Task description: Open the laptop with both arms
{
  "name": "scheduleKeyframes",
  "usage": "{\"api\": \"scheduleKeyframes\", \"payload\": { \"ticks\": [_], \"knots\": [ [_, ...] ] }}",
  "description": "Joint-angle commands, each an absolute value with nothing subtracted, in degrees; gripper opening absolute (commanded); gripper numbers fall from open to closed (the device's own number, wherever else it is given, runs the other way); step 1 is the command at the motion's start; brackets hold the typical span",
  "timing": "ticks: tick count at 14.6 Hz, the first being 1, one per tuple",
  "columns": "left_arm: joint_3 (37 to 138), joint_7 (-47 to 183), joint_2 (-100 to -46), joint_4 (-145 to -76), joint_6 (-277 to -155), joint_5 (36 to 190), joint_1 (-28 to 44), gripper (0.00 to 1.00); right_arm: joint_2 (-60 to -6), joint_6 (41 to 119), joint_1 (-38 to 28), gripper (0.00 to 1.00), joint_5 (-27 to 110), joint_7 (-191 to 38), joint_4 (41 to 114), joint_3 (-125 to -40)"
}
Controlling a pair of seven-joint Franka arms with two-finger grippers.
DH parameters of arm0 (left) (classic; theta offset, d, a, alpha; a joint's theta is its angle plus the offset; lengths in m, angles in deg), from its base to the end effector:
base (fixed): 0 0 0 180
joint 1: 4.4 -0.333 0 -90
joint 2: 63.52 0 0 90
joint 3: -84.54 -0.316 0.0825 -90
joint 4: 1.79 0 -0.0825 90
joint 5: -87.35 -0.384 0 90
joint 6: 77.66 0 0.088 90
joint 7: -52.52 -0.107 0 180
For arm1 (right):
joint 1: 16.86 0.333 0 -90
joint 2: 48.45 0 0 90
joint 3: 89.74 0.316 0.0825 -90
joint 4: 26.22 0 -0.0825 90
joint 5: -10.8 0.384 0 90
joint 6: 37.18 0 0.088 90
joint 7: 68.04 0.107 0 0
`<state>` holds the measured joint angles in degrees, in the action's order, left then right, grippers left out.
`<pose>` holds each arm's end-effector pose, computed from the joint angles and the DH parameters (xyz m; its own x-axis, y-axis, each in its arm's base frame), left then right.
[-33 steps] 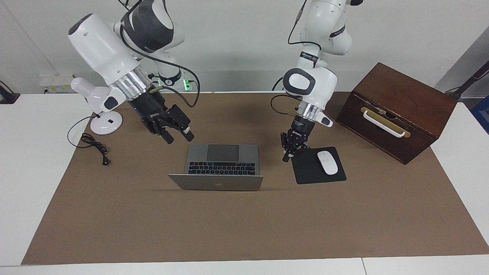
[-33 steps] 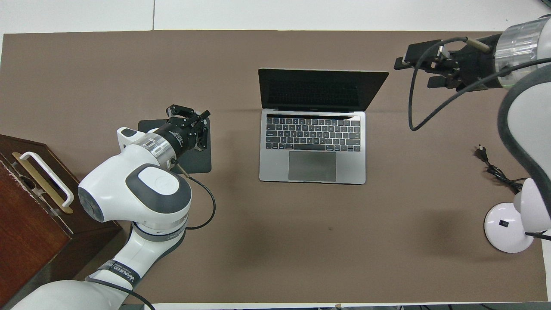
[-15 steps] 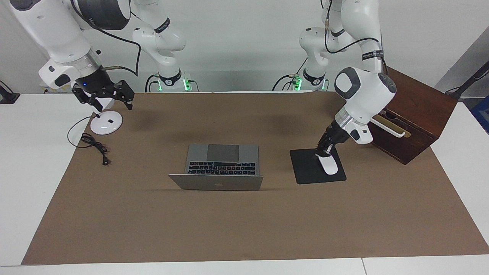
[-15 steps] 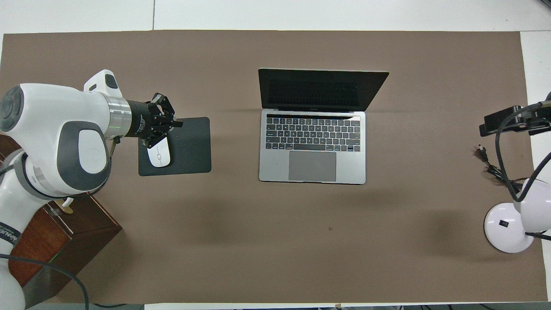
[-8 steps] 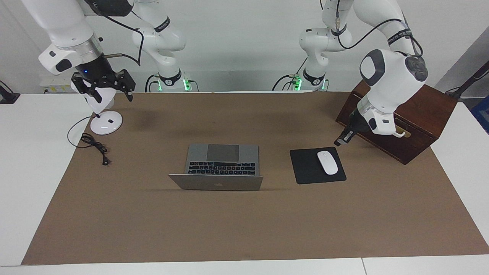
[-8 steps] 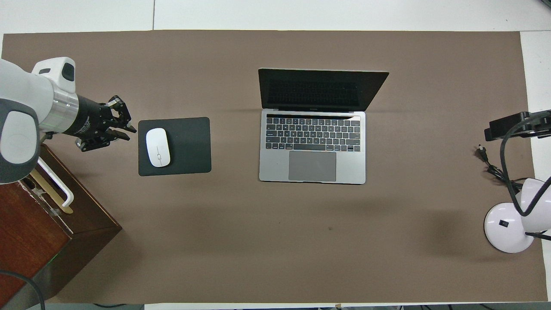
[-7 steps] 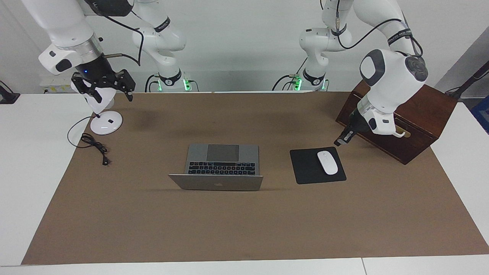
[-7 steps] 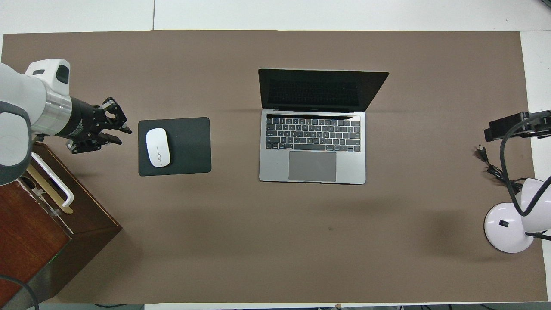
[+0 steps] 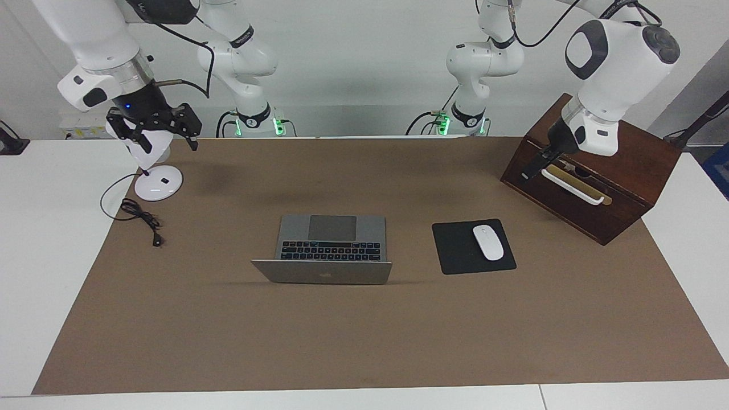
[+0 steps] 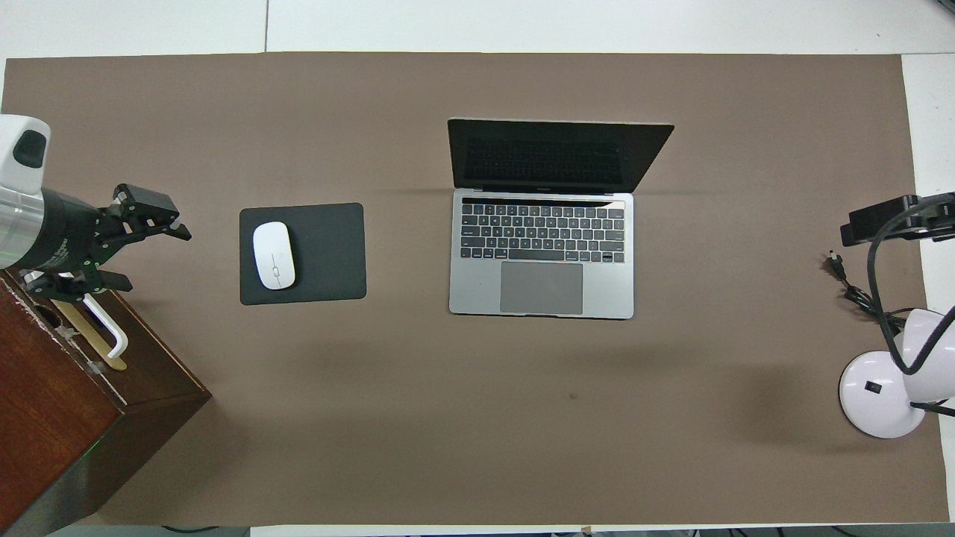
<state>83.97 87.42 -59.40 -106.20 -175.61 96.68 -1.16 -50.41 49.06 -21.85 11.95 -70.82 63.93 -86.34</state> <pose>0.5346 -0.0400 0.5574 0.8289 0.5448 -0.1266 0.5575 -0.8233 0.1070 0.5370 -0.0121 0.6363 0.9992 0.0220 -0.0332 0.0213 -0.9996 -0.0197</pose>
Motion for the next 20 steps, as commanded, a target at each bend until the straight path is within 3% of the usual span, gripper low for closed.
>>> {"api": "scheduleKeyframes", "payload": {
  "ticks": [1, 9, 14, 20],
  "knots": [
    [84.19, 85.92, -57.81, -106.47, -174.26, 90.80, -1.24, 1.00, -51.45, 46.93, -22.40, 1.00, 10.97, -69.81, 64.66, -86.13],
    [84.01, 72.64, -55.44, -107.52, -171.53, 87.79, -1.50, 1.00, -50.12, 46.93, -22.40, 1.00, 10.00, -65.49, 62.99, -86.05],
    [83.40, 72.91, -57.80, -106.82, -169.24, 87.79, -0.62, 1.00, -50.12, 46.93, -22.48, 1.00, 9.13, -63.83, 62.90, -86.05],
    [83.22, 72.64, -62.38, -101.37, -166.08, 87.87, -0.18, 1.00, -50.04, 46.93, -22.48, 1.00, 8.95, -63.64, 62.99, -85.96]
  ]
}}
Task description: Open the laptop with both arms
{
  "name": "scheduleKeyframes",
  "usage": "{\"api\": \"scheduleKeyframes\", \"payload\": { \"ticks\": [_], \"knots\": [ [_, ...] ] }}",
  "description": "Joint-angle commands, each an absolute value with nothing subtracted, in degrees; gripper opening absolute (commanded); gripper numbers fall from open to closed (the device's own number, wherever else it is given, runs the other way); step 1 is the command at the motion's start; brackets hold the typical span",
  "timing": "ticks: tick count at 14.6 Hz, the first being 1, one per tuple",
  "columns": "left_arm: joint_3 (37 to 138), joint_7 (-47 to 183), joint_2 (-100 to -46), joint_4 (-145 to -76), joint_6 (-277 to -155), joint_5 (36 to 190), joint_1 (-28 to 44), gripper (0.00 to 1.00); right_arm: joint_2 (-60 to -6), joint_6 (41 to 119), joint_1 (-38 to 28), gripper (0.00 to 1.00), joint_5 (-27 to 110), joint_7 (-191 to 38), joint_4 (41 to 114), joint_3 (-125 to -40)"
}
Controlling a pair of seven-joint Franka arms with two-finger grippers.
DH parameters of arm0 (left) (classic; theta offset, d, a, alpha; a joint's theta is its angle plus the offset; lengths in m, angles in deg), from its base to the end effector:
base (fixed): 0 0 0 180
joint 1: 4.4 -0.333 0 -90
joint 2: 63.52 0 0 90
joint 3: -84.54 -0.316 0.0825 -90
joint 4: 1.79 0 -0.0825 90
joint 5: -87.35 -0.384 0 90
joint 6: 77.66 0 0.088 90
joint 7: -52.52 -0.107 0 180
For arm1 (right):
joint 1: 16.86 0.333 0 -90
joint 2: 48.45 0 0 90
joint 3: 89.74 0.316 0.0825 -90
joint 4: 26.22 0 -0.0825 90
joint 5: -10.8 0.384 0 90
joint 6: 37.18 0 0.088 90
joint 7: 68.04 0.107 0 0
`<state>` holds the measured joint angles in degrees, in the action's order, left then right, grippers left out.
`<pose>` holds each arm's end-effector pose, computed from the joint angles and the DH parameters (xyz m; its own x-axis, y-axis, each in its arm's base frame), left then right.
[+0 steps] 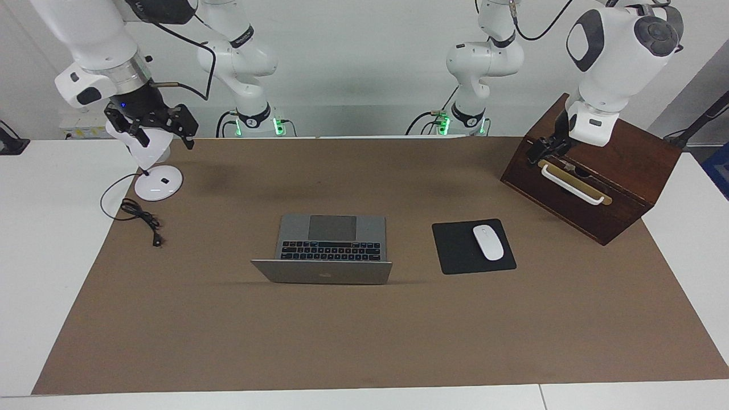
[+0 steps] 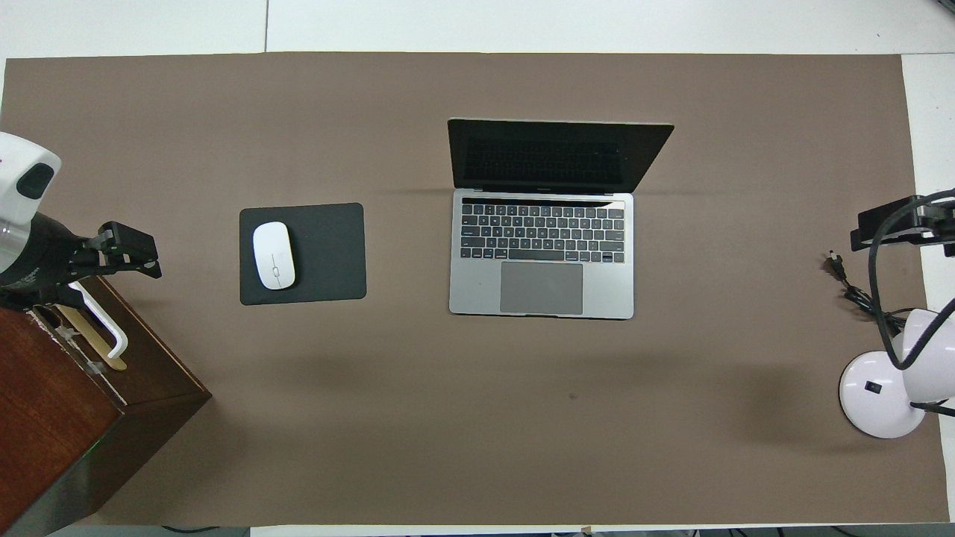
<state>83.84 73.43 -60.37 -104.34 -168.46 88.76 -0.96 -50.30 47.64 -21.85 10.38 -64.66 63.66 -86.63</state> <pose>0.5276 -0.0277 0.5528 0.9382 0.3125 -0.1486 0.3116 -0.9497 -0.0301 0.5348 -0.0179 0.6354 0.9942 -0.0924 -0.0554 -0.0919 -0.9957 0.0124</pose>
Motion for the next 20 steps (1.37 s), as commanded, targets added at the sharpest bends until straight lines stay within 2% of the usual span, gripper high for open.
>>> {"api": "scheduleKeyframes", "payload": {
  "ticks": [1, 4, 8, 12, 20],
  "knots": [
    [83.22, 72.64, -62.64, -101.11, -166.17, 87.87, -0.10, 1.00, -50.04, 46.93, -22.48, 1.00, 8.95, -63.73, 62.90, -85.96],
    [82.43, 72.56, -65.10, -98.56, -165.47, 87.87, 1.05, 1.00, -49.95, 47.02, -22.57, 1.00, 7.89, -63.91, 62.99, -85.87],
    [82.96, 68.62, -64.66, -97.95, -164.15, 87.79, 0.96, 1.00, -49.86, 46.93, -22.57, 1.00, 7.98, -63.82, 62.99, -85.87],
    [83.05, 67.54, -64.93, -94.52, -162.04, 87.87, 0.70, 1.00, -49.77, 46.93, -22.57, 1.00, 7.98, -63.73, 62.99, -85.87],
    [83.05, 67.63, -64.31, -96.97, -166.69, 87.87, 0.96, 1.00, -49.77, 46.93, -22.57, 1.00, 8.07, -63.64, 62.90, -85.78]
  ]
}}
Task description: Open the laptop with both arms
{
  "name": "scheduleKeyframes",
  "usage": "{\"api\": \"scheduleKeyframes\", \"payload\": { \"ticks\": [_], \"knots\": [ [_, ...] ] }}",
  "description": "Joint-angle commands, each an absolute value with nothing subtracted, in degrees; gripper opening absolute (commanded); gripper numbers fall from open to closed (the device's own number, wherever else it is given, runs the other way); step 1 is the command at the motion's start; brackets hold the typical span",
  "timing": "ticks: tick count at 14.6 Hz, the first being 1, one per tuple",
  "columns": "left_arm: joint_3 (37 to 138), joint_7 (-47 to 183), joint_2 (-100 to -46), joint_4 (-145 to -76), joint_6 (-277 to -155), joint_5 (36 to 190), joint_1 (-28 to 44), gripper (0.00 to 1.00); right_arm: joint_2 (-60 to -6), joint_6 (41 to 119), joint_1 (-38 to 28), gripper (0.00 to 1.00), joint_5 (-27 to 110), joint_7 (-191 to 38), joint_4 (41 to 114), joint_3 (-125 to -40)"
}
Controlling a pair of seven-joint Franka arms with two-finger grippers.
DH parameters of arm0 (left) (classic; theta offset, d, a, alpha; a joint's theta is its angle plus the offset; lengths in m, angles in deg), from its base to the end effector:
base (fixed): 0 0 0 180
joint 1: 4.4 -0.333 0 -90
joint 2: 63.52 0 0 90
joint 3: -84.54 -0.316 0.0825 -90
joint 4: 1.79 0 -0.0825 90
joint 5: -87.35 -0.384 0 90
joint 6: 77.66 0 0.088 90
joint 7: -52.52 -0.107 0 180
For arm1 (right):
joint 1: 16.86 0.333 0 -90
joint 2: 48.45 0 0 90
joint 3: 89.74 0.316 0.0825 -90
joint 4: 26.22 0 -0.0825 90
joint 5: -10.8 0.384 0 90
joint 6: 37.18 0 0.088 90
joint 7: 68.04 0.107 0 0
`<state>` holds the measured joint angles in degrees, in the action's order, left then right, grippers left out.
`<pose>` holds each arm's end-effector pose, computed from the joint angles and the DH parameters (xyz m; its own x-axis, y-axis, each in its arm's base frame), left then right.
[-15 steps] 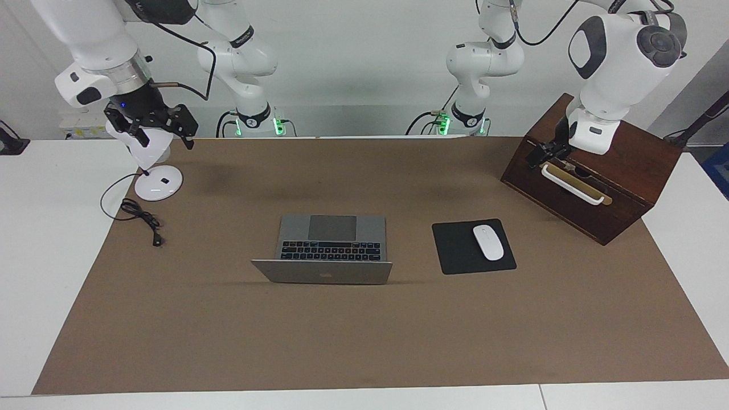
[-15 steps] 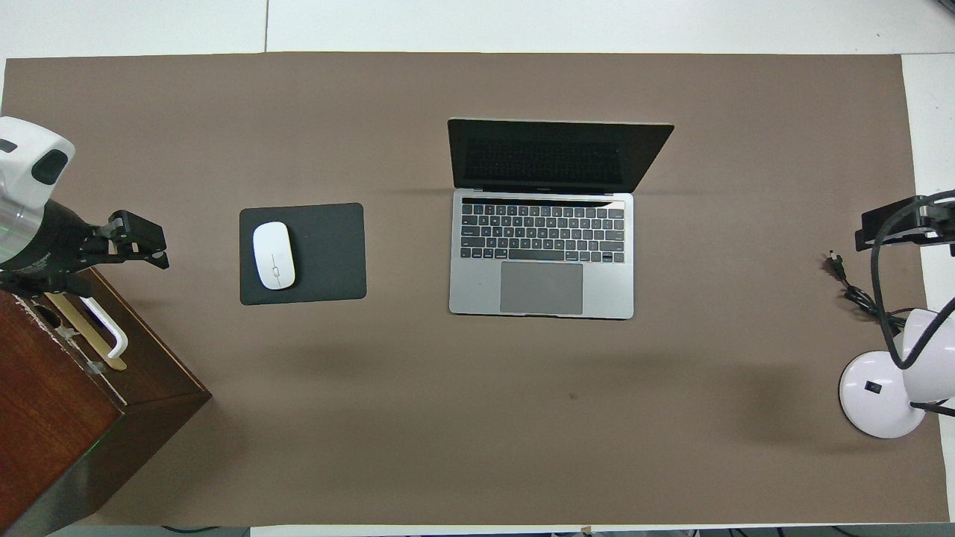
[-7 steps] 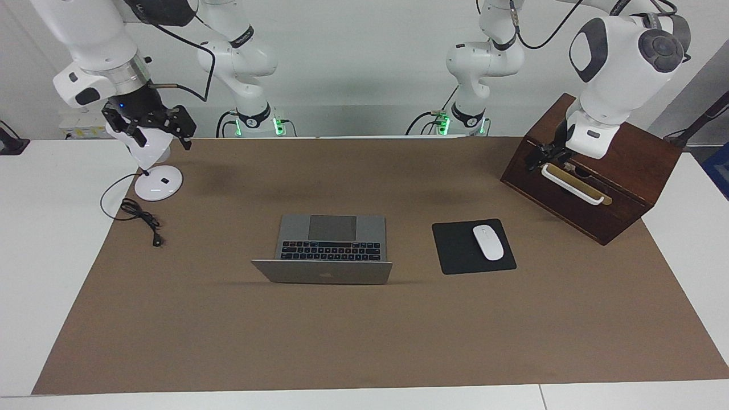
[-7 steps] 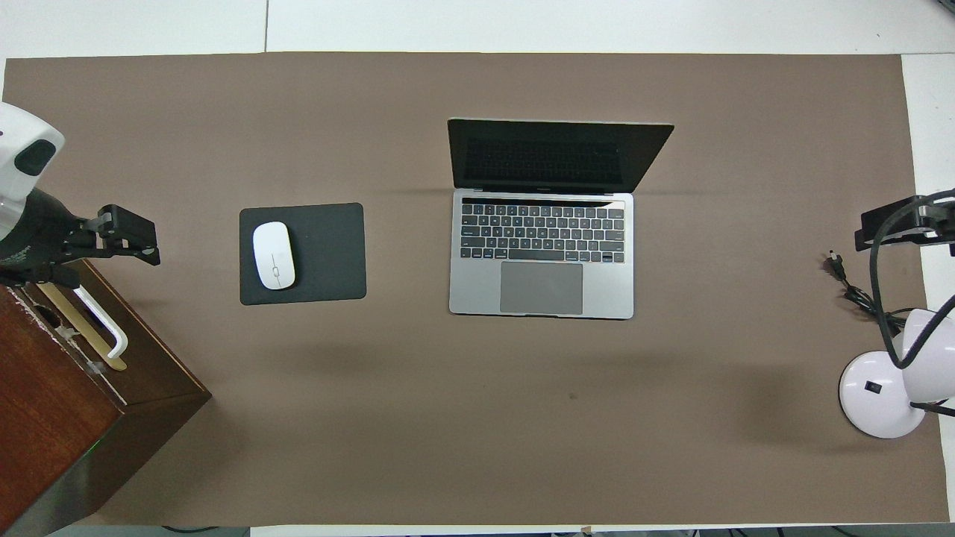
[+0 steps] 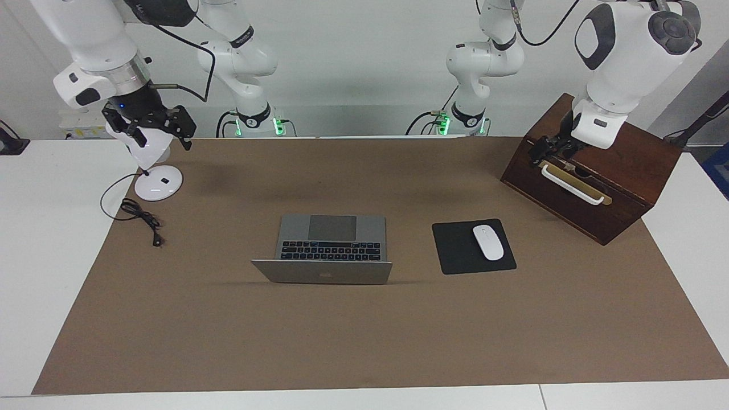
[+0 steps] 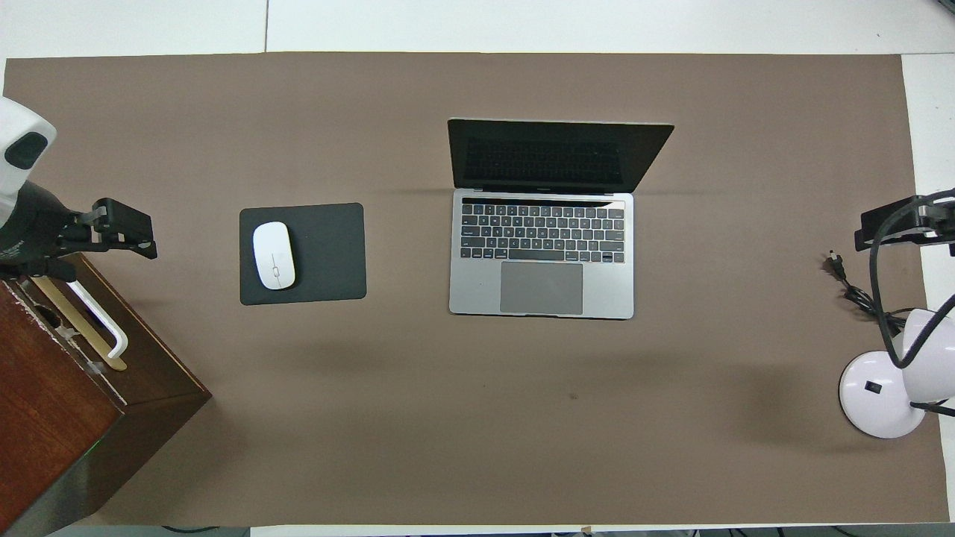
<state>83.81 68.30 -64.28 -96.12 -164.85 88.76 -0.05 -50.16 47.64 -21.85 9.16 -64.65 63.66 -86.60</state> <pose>0.5477 -0.0374 0.5779 0.9678 0.2100 -0.1389 0.2102 -0.9776 -0.0139 0.5354 -0.0201 0.6341 0.9940 -0.0939 -0.0565 -0.0921 -0.9952 0.0336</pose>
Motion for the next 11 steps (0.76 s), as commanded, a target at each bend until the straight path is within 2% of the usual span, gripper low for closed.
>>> {"api": "scheduleKeyframes", "payload": {
  "ticks": [1, 11],
  "knots": [
    [83.05, 67.72, -64.23, -97.06, -166.70, 87.87, 0.96, 1.00, -49.77, 46.93, -22.57, 1.00, 8.07, -63.64, 62.90, -85.69],
    [83.14, 65.80, -64.31, -96.98, -167.66, 87.87, 1.05, 1.00, -49.60, 47.11, -22.66, 1.00, 8.07, -63.64, 62.90, -85.69]
  ]
}}
